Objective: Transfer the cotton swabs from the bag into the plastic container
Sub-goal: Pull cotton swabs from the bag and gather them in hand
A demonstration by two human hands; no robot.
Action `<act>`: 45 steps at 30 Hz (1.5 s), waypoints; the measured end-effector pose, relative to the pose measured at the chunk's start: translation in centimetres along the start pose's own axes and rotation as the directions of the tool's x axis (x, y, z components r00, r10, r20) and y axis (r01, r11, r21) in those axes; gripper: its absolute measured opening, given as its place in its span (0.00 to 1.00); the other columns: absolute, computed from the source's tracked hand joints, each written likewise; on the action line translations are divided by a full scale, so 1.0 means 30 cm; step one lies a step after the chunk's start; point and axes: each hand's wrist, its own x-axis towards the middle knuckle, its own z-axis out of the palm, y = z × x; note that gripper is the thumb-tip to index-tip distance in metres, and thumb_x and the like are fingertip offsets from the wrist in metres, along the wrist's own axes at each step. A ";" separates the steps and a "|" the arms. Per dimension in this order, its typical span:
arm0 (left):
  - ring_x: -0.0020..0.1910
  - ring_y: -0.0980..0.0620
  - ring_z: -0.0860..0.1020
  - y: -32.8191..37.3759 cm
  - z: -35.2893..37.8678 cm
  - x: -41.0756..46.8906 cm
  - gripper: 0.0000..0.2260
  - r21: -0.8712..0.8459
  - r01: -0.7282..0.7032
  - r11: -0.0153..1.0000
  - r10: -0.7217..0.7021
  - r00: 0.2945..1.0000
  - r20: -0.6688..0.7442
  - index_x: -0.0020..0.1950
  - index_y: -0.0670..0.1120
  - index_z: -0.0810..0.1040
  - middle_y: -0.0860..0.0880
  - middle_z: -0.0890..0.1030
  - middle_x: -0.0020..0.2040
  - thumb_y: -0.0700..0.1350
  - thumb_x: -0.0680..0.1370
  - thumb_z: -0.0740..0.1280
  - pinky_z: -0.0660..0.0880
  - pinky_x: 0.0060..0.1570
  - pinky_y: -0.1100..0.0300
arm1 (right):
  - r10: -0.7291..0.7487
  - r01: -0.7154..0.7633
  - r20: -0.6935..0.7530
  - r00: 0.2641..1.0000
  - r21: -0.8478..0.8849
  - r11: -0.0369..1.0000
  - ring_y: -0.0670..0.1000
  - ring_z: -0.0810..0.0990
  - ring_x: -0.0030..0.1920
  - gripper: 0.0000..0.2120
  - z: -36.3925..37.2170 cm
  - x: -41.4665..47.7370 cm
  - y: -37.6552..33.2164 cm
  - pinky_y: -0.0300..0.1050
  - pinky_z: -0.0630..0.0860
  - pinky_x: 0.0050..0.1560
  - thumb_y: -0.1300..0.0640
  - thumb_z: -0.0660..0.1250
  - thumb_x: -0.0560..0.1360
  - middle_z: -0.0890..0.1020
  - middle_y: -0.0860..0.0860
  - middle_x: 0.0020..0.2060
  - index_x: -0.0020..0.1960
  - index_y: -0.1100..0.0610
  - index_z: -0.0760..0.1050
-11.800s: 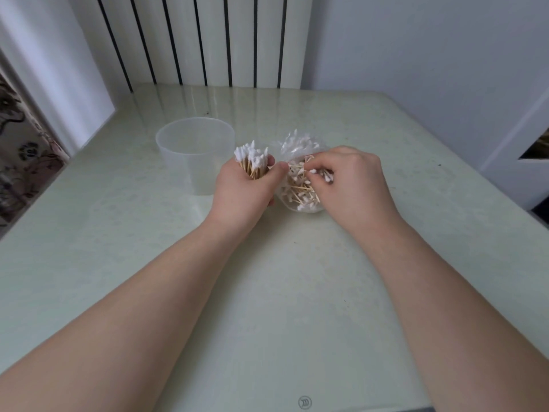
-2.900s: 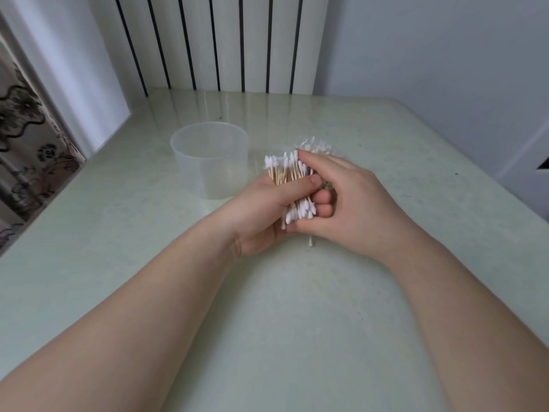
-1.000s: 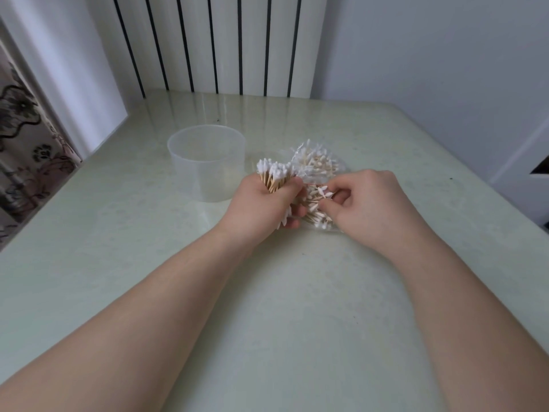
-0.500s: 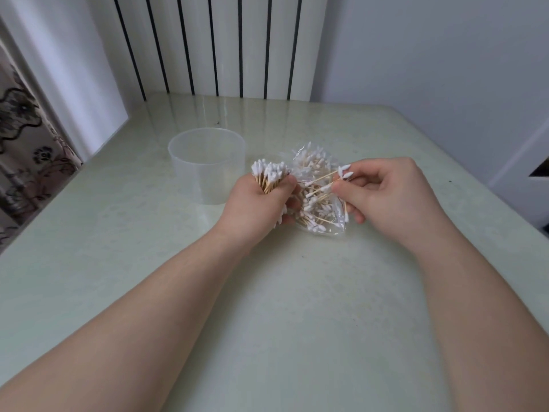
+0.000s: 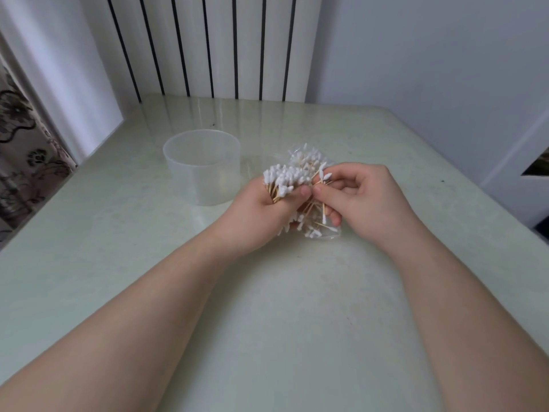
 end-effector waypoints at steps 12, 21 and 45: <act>0.36 0.47 0.77 0.000 -0.005 0.007 0.05 -0.005 0.068 0.998 -0.067 0.996 0.060 0.49 0.35 0.76 0.41 0.76 0.38 0.32 0.82 0.61 0.78 0.32 0.51 | 0.029 -0.022 -0.061 0.998 0.115 0.993 0.54 0.77 0.27 0.04 0.009 0.007 0.001 0.45 0.76 0.34 0.67 0.71 0.75 0.82 0.57 0.31 0.46 0.60 0.81; 0.29 0.50 0.76 -0.018 -0.009 0.012 0.13 -0.076 0.248 0.966 -0.252 0.966 -0.052 0.39 0.41 0.76 0.47 0.77 0.33 0.44 0.83 0.67 0.74 0.31 0.58 | 0.006 0.016 -0.138 0.990 0.156 0.988 0.52 0.75 0.26 0.07 -0.027 0.009 -0.015 0.43 0.76 0.33 0.68 0.69 0.76 0.81 0.57 0.30 0.44 0.58 0.81; 0.36 0.44 0.78 -0.016 0.000 0.011 0.08 -0.245 0.286 0.926 -0.298 0.955 -0.010 0.51 0.31 0.78 0.42 0.79 0.37 0.35 0.82 0.63 0.79 0.41 0.53 | 0.053 -0.041 -0.149 0.987 0.084 0.996 0.50 0.75 0.26 0.11 -0.013 -0.001 -0.022 0.40 0.76 0.35 0.65 0.72 0.74 0.83 0.56 0.31 0.55 0.55 0.81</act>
